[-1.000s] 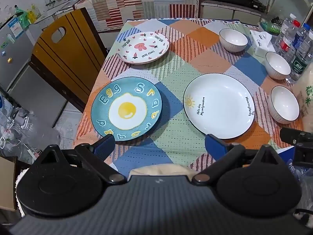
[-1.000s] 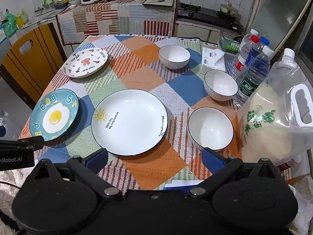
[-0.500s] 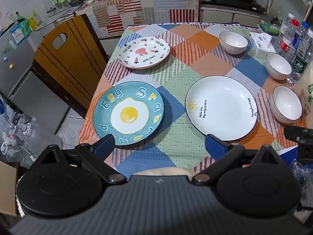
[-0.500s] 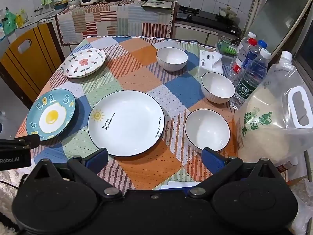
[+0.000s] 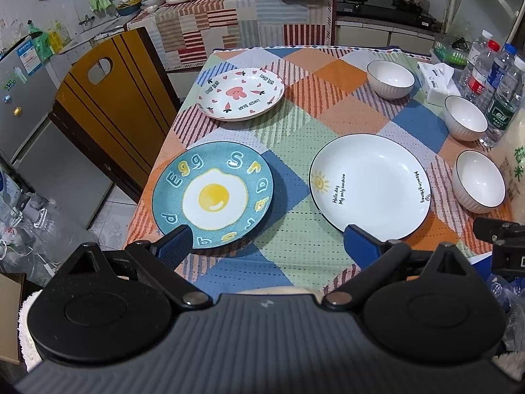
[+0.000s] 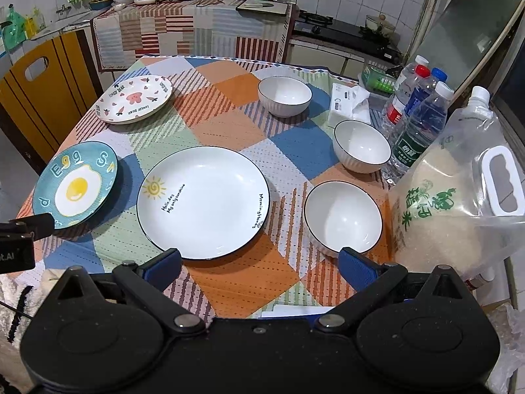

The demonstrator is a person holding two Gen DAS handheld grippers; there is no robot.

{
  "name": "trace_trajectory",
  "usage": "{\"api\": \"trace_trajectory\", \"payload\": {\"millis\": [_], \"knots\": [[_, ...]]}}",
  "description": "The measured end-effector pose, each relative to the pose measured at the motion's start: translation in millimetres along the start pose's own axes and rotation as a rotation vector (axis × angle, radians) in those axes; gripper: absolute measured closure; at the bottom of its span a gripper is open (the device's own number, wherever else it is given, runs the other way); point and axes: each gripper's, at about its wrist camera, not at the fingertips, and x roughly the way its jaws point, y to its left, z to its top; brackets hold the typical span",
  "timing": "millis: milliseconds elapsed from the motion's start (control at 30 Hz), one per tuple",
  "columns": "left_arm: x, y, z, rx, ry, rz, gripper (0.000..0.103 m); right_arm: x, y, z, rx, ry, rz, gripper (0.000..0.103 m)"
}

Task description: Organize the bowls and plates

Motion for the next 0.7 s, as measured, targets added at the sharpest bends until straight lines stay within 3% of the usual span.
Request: {"api": "trace_trajectory", "payload": {"millis": [700], "knots": [[1.0, 2.7, -3.6, -0.012, -0.001, -0.012, 0.003, 3.8, -0.8, -2.1, 0.003, 0.0, 0.0, 0.0]]}}
